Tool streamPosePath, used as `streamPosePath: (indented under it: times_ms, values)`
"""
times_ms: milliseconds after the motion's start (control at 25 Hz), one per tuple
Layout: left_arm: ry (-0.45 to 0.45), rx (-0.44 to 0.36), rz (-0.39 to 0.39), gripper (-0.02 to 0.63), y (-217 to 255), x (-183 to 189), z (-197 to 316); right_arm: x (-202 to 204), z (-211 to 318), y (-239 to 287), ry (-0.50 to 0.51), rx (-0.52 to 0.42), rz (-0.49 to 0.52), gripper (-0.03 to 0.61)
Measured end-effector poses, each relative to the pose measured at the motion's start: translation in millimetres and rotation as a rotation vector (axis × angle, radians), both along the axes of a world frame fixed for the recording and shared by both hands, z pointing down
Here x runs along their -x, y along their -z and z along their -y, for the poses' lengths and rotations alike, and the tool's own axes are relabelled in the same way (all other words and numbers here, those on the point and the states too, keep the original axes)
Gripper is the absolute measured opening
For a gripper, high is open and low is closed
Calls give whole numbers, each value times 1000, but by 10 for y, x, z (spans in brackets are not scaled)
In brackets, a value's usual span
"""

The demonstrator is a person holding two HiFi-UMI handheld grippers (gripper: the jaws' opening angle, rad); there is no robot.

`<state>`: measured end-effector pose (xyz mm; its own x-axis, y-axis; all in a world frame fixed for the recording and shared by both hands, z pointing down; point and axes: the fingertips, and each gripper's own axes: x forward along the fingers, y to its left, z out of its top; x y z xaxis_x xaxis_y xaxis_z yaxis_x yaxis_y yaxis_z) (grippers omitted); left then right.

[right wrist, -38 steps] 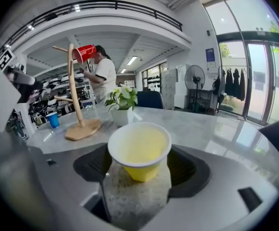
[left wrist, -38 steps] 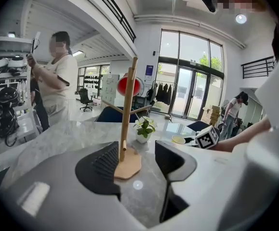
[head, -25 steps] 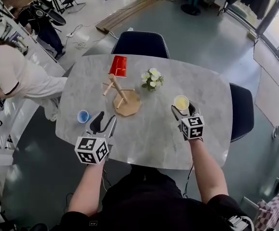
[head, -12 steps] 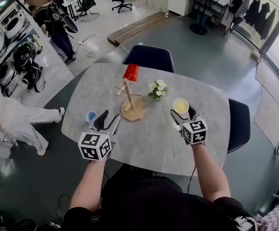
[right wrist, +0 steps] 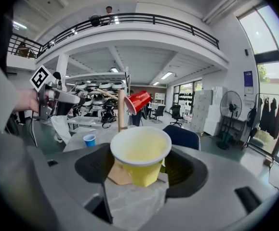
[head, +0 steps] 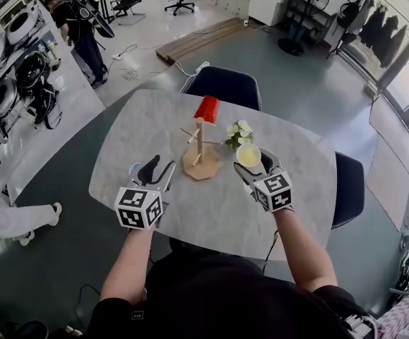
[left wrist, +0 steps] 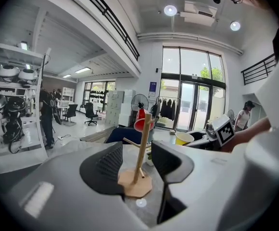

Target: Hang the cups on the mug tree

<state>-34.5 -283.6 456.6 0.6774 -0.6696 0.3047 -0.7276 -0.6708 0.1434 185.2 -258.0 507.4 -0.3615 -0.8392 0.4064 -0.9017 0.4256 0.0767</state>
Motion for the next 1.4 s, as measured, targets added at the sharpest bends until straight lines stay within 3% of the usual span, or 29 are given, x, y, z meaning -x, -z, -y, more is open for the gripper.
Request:
streamPosePath:
  times_ms: [360, 720, 1400]
  values:
    - [-28, 12, -6, 196, -30, 204, 256, 348, 295, -254, -4, 106, -39, 333]
    - [-35, 28, -18, 190, -86, 354, 361, 486, 436, -140, 22, 100, -100, 330]
    - [-46, 66, -36, 179, -228, 486, 293, 925, 705, -206, 216, 167, -460, 321]
